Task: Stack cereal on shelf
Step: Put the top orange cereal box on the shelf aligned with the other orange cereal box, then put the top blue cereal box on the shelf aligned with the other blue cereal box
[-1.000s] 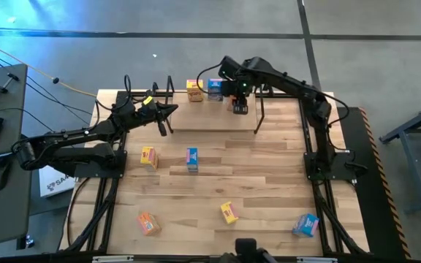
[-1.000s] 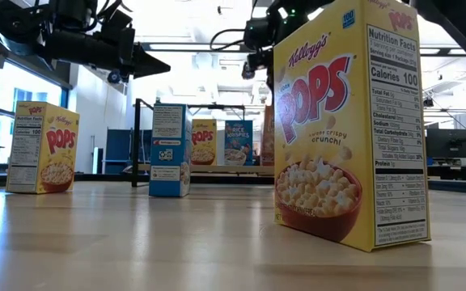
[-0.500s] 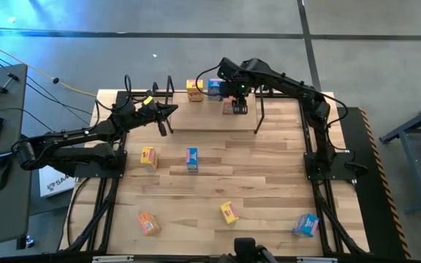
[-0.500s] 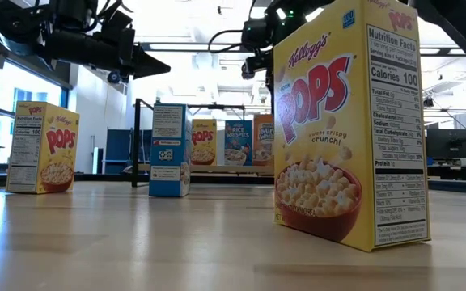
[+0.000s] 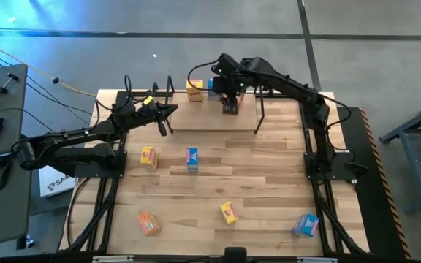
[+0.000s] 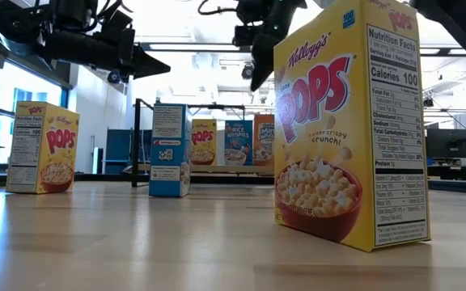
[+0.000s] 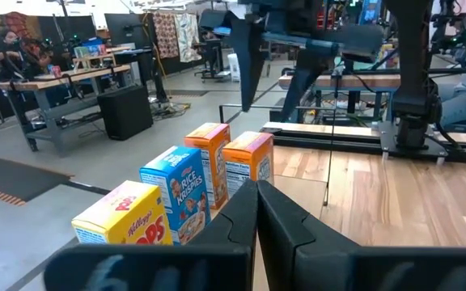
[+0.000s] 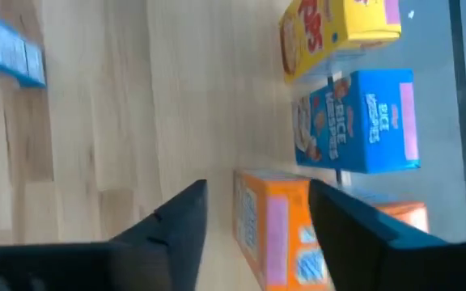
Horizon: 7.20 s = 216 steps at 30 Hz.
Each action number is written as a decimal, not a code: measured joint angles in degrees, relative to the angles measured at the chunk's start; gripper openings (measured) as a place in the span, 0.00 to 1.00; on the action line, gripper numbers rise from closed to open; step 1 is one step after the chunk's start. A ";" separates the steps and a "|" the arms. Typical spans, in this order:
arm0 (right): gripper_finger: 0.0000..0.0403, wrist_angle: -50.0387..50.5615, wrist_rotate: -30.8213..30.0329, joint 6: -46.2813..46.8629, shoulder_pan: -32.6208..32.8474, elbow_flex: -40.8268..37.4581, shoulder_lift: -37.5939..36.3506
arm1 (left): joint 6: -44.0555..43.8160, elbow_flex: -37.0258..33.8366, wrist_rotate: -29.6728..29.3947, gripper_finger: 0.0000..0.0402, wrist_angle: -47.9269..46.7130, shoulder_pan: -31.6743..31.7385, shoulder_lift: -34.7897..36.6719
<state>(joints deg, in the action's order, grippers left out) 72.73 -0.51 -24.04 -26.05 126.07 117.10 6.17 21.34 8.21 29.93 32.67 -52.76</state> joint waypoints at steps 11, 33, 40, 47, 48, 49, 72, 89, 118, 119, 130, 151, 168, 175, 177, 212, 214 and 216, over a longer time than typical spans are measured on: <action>0.02 -5.68 -8.63 1.54 2.18 -3.26 5.05 | 0.01 0.00 0.00 0.00 0.00 -0.02 0.00; 0.02 -1.18 -13.08 4.87 1.66 -3.26 6.67 | 0.02 0.00 0.00 0.00 -0.13 -0.02 -0.01; 0.02 -1.39 -15.09 6.88 1.24 -3.26 6.67 | 0.01 0.00 0.00 0.00 -0.13 -0.02 -0.01; 0.02 -2.77 -16.05 5.08 1.88 -1.47 6.67 | 0.00 0.00 0.00 0.00 -0.13 -0.02 0.00; 0.02 -3.03 -15.86 4.88 2.30 -0.48 6.58 | 0.01 0.00 0.00 0.00 -0.13 -0.02 0.00; 0.02 -3.06 -15.13 4.65 2.74 0.51 6.51 | 0.00 0.00 0.00 0.00 -0.13 -0.02 -0.01; 0.00 -7.45 -12.49 17.91 4.33 -18.11 4.37 | 1.16 0.02 0.02 0.00 -1.16 -0.02 -0.02; 0.00 -9.20 -19.18 20.19 2.73 -21.01 4.28 | 1.53 0.02 -0.37 0.00 -1.04 -0.02 -0.06; 0.00 -2.16 -24.65 20.81 4.29 -20.99 2.29 | 1.51 0.02 -0.37 0.00 -1.39 0.00 -0.06; 0.00 -1.18 -24.64 21.40 5.01 -20.95 1.29 | 1.51 0.02 -0.36 0.00 -1.42 -0.01 -0.06; 0.00 -8.92 -9.14 34.10 14.20 -20.88 -7.70 | 1.99 0.02 0.01 0.00 -1.38 -0.01 -0.06; 0.00 -63.69 0.44 34.48 24.76 -58.05 -20.62 | 6.99 1.88 25.40 0.00 -27.71 -12.08 2.90; 0.00 -66.12 0.10 28.97 24.97 -63.26 -23.65 | -4.16 3.54 1.32 0.00 -23.56 -33.58 -14.24; 0.00 -66.12 0.04 29.78 25.36 -63.26 -23.63 | -4.07 8.83 -4.51 0.00 -21.93 -34.62 -20.49; 0.00 -65.93 0.04 30.97 25.59 -63.24 -23.63 | -4.07 9.56 -4.63 0.00 -19.96 -34.35 -22.13; 0.79 -78.08 -14.15 39.18 27.95 -63.13 -16.41 | -7.83 0.85 -0.44 0.00 -11.11 -21.27 8.72; 0.79 -78.16 -14.50 39.20 27.91 -63.15 -15.81 | -8.99 0.23 -0.42 0.00 -11.65 -19.64 9.74; 0.79 -79.67 -14.48 39.18 27.85 -63.13 -15.19 | -9.14 -0.13 -0.42 0.00 -11.87 -18.34 9.97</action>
<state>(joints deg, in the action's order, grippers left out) -6.94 -14.98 15.14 1.80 62.94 101.91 -2.97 21.22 7.79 18.06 14.32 -42.78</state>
